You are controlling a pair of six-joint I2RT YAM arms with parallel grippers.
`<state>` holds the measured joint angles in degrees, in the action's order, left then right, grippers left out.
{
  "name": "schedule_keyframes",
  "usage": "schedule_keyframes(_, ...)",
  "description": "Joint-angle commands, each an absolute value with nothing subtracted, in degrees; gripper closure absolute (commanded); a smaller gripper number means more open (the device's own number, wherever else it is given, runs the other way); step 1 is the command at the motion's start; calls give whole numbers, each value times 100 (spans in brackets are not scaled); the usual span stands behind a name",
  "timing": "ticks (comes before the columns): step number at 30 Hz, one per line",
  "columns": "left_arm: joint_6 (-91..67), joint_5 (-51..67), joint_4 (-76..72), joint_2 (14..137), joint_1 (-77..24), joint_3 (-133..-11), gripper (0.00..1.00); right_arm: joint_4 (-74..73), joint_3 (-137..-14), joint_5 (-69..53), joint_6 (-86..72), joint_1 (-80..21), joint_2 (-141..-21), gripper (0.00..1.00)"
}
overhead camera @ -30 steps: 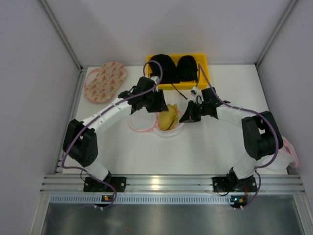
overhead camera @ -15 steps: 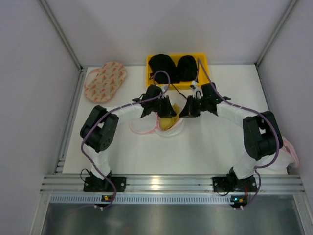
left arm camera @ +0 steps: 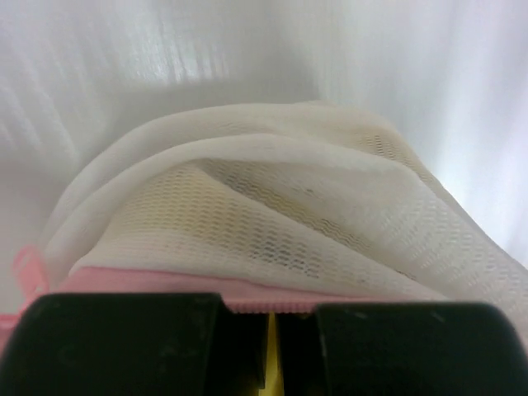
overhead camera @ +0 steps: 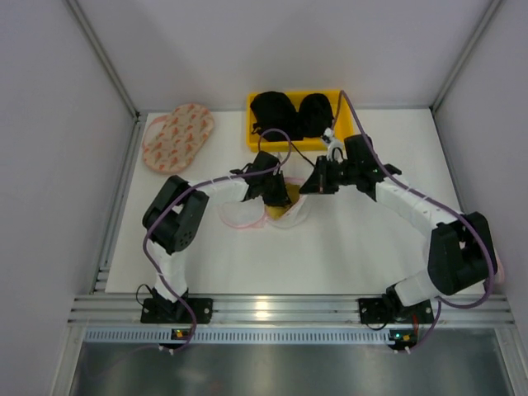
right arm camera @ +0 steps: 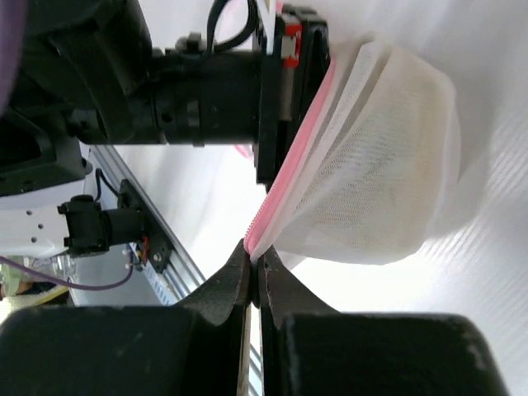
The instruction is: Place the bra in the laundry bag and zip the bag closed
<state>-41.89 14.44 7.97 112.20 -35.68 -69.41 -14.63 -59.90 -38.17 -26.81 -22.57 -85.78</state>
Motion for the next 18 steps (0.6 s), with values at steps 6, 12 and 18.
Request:
schedule_keyframes(6, -3305, 764, 1397, 10172, -3603, -7180, 76, -1371, -5458, -3999, -2733, -2320, -8525, 100)
schedule_keyframes(12, -3024, 1344, 1590, 9124, -3577, -6979, 70, -1195, -5598, -3999, -2821, -2233, -8754, 100)
schedule_keyframes(18, -2813, 756, 2275, 8420, -3533, -6513, 75, -1125, -5625, -4060, -2900, -2241, -8807, 100)
